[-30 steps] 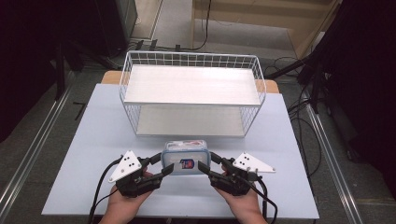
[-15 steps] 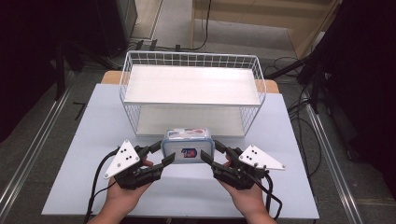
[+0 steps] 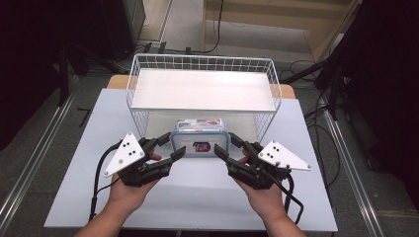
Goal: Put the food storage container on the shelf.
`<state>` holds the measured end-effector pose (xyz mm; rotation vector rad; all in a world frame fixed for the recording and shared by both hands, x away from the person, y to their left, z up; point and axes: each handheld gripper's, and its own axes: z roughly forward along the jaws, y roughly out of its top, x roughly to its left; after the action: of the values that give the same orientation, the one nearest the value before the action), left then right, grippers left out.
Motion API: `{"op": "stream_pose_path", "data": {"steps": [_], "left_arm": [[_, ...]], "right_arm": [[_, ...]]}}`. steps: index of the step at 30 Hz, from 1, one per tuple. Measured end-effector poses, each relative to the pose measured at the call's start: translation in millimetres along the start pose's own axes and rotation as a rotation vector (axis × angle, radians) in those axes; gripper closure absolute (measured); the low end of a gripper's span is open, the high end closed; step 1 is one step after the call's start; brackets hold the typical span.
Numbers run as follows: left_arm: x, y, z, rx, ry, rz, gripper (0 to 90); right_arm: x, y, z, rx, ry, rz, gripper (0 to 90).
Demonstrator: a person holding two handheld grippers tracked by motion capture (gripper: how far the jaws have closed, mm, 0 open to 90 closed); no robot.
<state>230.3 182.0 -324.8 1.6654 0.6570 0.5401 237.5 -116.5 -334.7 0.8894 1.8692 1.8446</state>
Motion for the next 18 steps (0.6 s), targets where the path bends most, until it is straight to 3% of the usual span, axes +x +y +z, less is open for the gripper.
{"op": "stream_pose_path", "data": {"steps": [4, 11, 18], "left_arm": [[3.0, 7.8, 2.1, -0.012, -0.002, 0.006, 49.2], [17.6, 24.7, 13.6, -0.004, -0.024, -0.026, 49.3], [41.9, 41.4, 31.7, 0.033, -0.064, -0.099, 49.9]], "right_arm": [[-1.4, 7.4, 1.2, -0.017, -0.005, -0.009, 49.4], [-10.7, 24.0, 8.4, -0.001, -0.011, 0.017, 49.4], [-29.8, 42.3, 22.8, 0.044, -0.004, 0.067, 50.0]]}}
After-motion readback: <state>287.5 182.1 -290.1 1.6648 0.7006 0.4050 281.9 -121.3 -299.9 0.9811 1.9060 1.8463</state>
